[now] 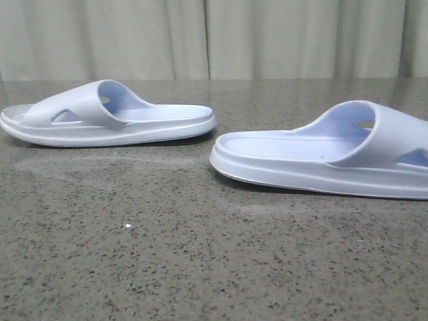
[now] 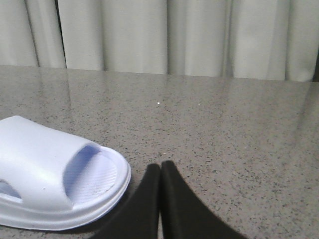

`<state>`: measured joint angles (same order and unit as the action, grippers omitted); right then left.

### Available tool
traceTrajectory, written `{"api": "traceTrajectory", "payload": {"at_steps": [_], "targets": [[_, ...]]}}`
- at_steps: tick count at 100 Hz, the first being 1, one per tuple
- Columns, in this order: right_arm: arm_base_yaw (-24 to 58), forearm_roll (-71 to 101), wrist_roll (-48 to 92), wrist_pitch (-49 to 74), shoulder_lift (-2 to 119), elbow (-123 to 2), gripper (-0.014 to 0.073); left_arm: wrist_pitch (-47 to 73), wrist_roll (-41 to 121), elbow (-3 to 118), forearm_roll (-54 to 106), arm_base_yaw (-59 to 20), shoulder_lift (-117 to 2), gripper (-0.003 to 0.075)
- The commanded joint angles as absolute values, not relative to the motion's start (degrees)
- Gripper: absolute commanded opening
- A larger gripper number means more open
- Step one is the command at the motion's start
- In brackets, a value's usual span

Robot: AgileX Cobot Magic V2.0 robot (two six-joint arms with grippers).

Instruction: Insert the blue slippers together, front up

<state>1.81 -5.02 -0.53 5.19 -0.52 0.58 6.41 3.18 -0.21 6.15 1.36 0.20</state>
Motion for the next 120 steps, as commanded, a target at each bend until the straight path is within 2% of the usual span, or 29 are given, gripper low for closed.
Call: {"api": "traceTrajectory", "payload": {"at_steps": [1, 84, 120], "targets": [[1.33, -5.76, -0.63, 0.56, -1.68, 1.78, -0.0078, 1.56, 2.99, -0.7, 6.24, 1.29, 1.91, 0.0015], [1.33, -4.46, -0.63, -1.84, -1.68, 1.78, -0.0078, 1.43, 2.99, -0.7, 6.24, 1.29, 1.91, 0.0015], [1.33, 11.32, -0.63, -3.02, -1.68, 1.78, -0.0078, -0.52, 2.99, -0.7, 22.59, 1.29, 1.91, 0.0015]]}}
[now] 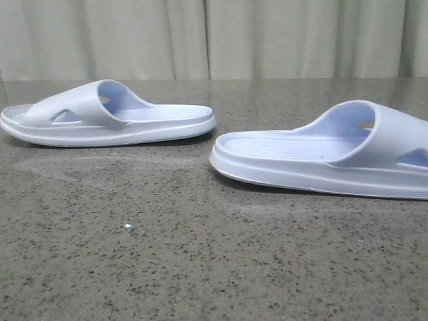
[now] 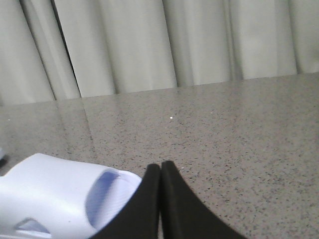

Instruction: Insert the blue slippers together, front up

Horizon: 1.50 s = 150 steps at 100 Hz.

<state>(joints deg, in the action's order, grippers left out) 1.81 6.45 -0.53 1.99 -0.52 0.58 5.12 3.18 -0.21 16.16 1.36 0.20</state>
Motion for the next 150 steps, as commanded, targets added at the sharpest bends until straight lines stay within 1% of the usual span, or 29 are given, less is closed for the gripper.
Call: {"api": "traceTrajectory", "payload": {"at_steps": [1, 17, 22, 32, 43, 51, 61, 70, 79, 84, 89, 94, 96, 101, 106, 107, 108, 113, 118, 135, 150], "targets": [[1.33, 12.83, -0.63, -3.02, -1.68, 1.78, -0.0078, -0.65, 2.99, -0.7, 23.31, 1.29, 1.91, 0.0015], [1.33, 31.19, -0.63, -2.33, -1.68, 1.39, -0.0078, -1.17, 2.99, -0.45, 44.73, 1.29, 1.91, 0.0015], [1.33, 33.46, -0.63, -1.34, -1.68, 0.65, -0.0078, -0.62, 2.99, -0.11, 46.82, 1.29, 1.91, 0.0015], [1.33, 33.11, -0.63, 3.96, -1.22, -2.6, -0.0078, 3.04, 2.99, 2.68, 45.8, 1.29, 1.44, 0.0015], [1.33, 28.51, -0.63, 10.04, 3.26, -7.66, -0.0078, 5.88, 2.99, 7.97, 37.3, 1.29, -2.0, 0.0015], [1.33, 26.11, -0.63, 14.9, 8.86, -12.35, -0.0078, 9.47, 2.99, 13.47, 29.83, 1.29, -7.66, 0.0015], [1.33, 22.78, -0.63, 19.42, 17.32, -18.21, -0.0078, 14.59, 2.99, 19.48, 24.33, 1.29, -15.61, 0.0015], [1.33, 19.63, -0.63, 23.08, 23.5, -22.82, -0.0078, 17.14, 3.2, 23.32, 23.48, 1.29, -22.45, 0.0016], [1.33, 19.24, -0.53, 26.06, 27.76, -25.86, -0.0076, 17.64, 3.69, 24.95, 23.48, 1.29, -26.73, 0.0017], [1.33, 19.24, -0.53, 27.23, 29.13, -26.86, -0.0057, 17.97, 5.0, 25.63, 24.05, 1.15, -28.71, 0.0021], [1.33, 19.24, -0.53, 28.45, 29.83, -27.47, -0.001, 18.17, 6.26, 26.06, 24.9, 0.71, -30.05, 0.004], [1.33, 19.24, -0.53, 29.16, 30.41, -27.71, 0.0072, 18.17, 6.21, 26.47, 25.0, 0.04, -31.14, 0.0079], [1.33, 19.24, -0.53, 29.5, 30.42, -27.71, 0.0096, 18.17, 6.21, 26.57, 25.0, -0.29, -31.58, 0.0102], [1.33, 19.24, -0.53, 29.94, 30.79, -27.71, 0.0189, 18.17, 6.31, 27.11, 25.0, -1.19, -32.58, 0.0167], [1.33, 19.24, -0.53, 30.08, 30.8, -27.71, 0.0253, 18.17, 6.31, 27.61, 25.06, -2.15, -33.55, 0.0249], [1.33, 19.24, -0.53, 29.96, 30.8, -27.71, 0.0253, 18.17, 6.33, 27.75, 25.06, -2.41, -33.7, 0.026], [1.33, 19.24, -0.53, 29.96, 30.92, -27.71, 0.0271, 18.17, 6.33, 27.88, 25.06, -2.55, -34.01, 0.027], [1.33, 19.22, -0.53, 29.28, 31.24, -27.84, 0.0282, 18.17, 6.33, 28.73, 25.06, -3.49, -35.19, 0.0339], [1.33, 19.11, -0.53, 28.78, 31.95, -28.25, 0.0281, 18.23, 6.33, 29.59, 25.06, -4.38, -36.47, 0.0372], [1.13, 17.09, -0.53, 29.67, 39.33, -32.12, 0.0281, 19.76, 6.33, 32.62, 25.15, -6.79, -41.37, 0.0373], [1.13, 17.09, 0.0, 30.87, 46.87, -35.33, 0.0281, 21.55, 6.74, 34.72, 25.15, -7.15, -44.86, 0.0373]]}}
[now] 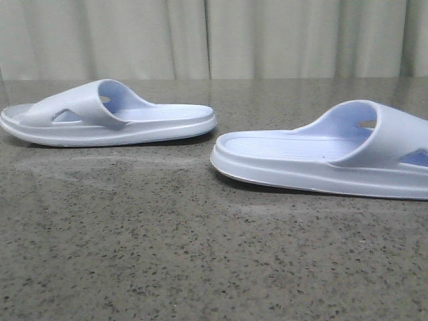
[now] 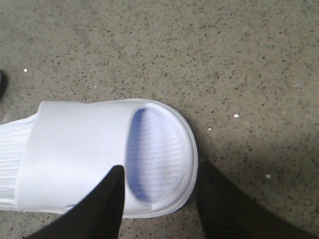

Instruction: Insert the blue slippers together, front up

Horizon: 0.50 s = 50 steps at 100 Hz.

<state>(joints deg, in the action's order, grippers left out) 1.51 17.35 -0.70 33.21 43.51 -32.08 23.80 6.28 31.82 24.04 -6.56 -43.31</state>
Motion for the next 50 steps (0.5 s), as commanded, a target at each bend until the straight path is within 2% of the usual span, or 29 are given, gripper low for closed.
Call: {"api": "traceTrajectory", "payload": {"at_steps": [1, 17, 32, 50], "targets": [[1.13, 17.09, 0.0, 31.02, 47.1, -35.46, 0.0281, 21.63, 6.74, 34.83, 25.15, -7.15, -45.04, 0.0373], [0.53, 17.09, 0.7, 32.43, 50.6, -36.84, 0.0281, 21.58, 7.58, 34.95, 25.15, -7.15, -45.71, 0.0373], [-4.16, 17.81, 2.29, 33.98, 51.86, -37.09, 0.0281, 21.08, 7.71, 34.95, 25.15, -7.15, -45.78, 0.0373], [-11.79, 33.76, 19.75, 40.45, 56.11, -38.88, 0.0281, 20.25, 7.71, 34.95, 25.15, -7.15, -45.78, 0.0373]]}}
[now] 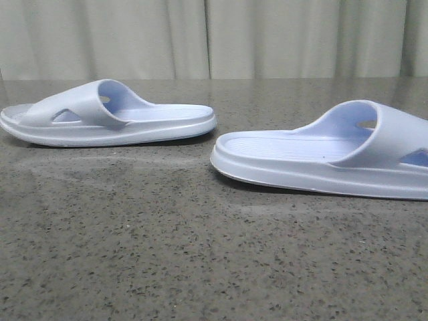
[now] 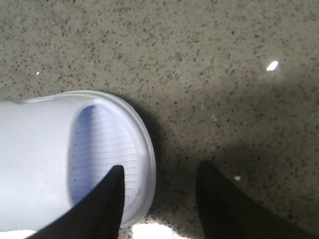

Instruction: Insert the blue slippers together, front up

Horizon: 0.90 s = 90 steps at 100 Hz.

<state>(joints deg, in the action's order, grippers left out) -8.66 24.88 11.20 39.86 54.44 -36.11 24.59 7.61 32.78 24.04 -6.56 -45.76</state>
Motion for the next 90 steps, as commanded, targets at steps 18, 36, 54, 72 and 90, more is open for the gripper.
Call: {"api": "traceTrajectory", "payload": {"at_steps": [18, 36, 54, 72, 90], "targets": [[-20.83, 48.69, 32.68, 48.33, 62.76, -40.16, 0.0281, 19.88, 7.71, 34.95, 25.15, -7.15, -45.78, 0.0373], [-23.37, 51.42, 36.25, 50.54, 68.31, -40.16, 0.0281, 19.88, 7.71, 34.95, 25.15, -7.15, -45.78, 0.0373], [-23.37, 57.68, 43.07, 53.81, 73.3, -40.16, 0.026, 19.46, 7.71, 34.95, 25.3, -7.15, -47.5, 0.0373], [-23.37, 58.86, 44.68, 55.5, 75.36, -40.16, -0.0092, 18.94, 7.71, 34.95, 25.75, -7.15, -50.95, 0.0373], [-23.37, 58.87, 44.94, 54.73, 75.36, -40.16, -0.0107, 17.3, 7.71, 35.15, 27.23, -7.15, -54.59, 0.0373]]}}
